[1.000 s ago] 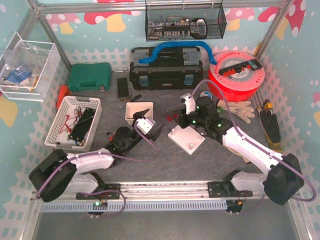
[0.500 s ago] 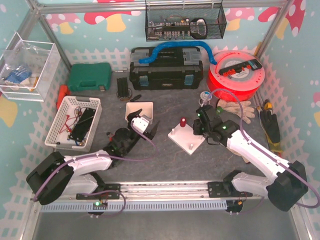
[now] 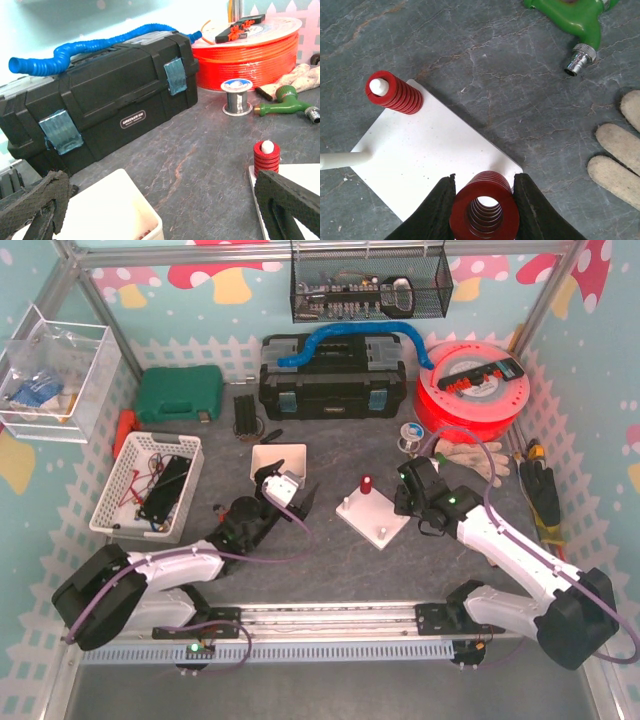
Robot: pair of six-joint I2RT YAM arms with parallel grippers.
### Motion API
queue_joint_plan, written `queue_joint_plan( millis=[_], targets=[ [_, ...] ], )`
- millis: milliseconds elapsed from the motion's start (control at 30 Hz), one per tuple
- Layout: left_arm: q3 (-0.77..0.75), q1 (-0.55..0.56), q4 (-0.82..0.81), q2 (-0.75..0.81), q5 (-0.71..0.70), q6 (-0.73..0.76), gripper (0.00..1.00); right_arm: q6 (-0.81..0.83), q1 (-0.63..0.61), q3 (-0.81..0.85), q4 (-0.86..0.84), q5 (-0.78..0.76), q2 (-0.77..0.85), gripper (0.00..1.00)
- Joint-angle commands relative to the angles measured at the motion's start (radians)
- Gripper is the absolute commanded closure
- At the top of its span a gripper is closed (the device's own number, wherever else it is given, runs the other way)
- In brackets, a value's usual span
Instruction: Install the large spring
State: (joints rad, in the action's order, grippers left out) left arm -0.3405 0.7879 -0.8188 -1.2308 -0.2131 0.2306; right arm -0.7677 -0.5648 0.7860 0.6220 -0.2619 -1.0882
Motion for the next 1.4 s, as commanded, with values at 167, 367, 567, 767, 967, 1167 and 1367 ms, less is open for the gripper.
queue_joint_plan(
  millis=[167, 367, 567, 767, 967, 1167, 1367],
  targets=[
    [0.008, 0.004, 0.009, 0.011, -0.001, -0.008, 0.01, -0.012, 0.013, -0.041, -0.074, 0.011, -0.015, 1.00],
    [0.002, 0.004, 0.008, -0.007, 0.010, -0.021, 0.01, -0.011, 0.020, -0.080, -0.133, 0.015, -0.063, 1.00],
    [-0.001, 0.004, 0.009, -0.011, 0.016, -0.031, 0.01, -0.019, 0.020, -0.083, -0.153, 0.030, -0.107, 1.00],
    [-0.008, 0.004, -0.003, -0.028, 0.014, -0.030, 0.01, 0.021, 0.023, -0.032, -0.243, -0.039, -0.072, 1.00],
    [-0.015, 0.004, 0.018, -0.018, 0.020, -0.053, 0.01, 0.018, 0.023, 0.078, -0.093, -0.013, -0.045, 1.00],
    [-0.013, 0.004, 0.007, -0.016, 0.024, -0.069, 0.01, 0.065, 0.022, 0.050, 0.064, 0.073, 0.081, 1.00],
    [-0.013, 0.004, 0.028, 0.003, 0.014, -0.061, 0.01, 0.060, 0.023, -0.020, 0.052, 0.093, 0.140, 1.00]
  ],
)
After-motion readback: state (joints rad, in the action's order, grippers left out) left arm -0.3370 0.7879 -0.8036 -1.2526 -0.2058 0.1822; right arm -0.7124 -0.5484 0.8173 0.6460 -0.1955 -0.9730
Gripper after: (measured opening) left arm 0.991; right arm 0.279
